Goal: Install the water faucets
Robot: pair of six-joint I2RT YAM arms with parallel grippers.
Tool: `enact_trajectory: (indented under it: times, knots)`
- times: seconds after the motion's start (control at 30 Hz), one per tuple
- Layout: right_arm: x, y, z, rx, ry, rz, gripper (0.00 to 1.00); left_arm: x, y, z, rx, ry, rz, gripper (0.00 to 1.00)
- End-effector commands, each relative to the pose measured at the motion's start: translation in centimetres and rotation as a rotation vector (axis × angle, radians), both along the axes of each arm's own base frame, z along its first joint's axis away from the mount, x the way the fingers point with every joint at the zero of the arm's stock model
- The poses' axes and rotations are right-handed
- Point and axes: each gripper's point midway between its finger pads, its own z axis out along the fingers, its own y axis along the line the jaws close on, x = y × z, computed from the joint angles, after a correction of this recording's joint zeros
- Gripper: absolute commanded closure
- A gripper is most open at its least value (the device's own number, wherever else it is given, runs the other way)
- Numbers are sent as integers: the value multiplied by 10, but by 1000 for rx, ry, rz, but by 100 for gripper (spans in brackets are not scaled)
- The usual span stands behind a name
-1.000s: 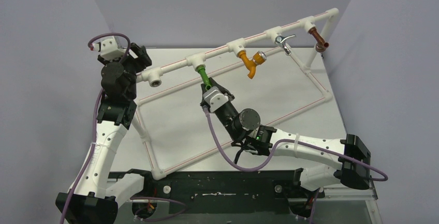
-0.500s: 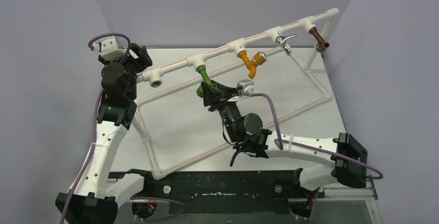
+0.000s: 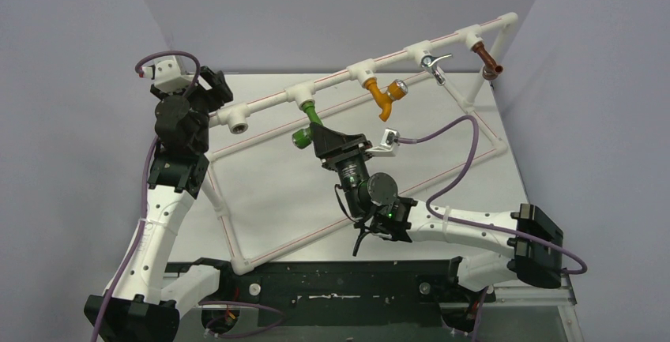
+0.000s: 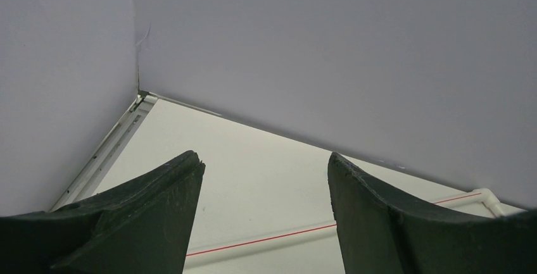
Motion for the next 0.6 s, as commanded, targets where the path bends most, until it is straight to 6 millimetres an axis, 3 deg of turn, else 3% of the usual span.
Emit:
enact_trajectory:
  times: [0.0, 0.23, 0.43, 0.47, 0.57]
  knots:
    - [3, -25, 39, 444, 190, 8, 100, -10, 0, -120, 78, 398, -24, 30]
    - [2, -26, 49, 549, 242, 39, 100, -10, 1, -120, 80, 398, -21, 30]
    - [2, -21, 46, 535, 253, 48, 100, -10, 1, -121, 80, 401, -22, 30]
    - [2, -21, 45, 528, 255, 49, 99, -10, 1, -121, 80, 401, -22, 30]
    - [2, -21, 38, 508, 265, 45, 81, -10, 1, -122, 81, 402, -21, 30]
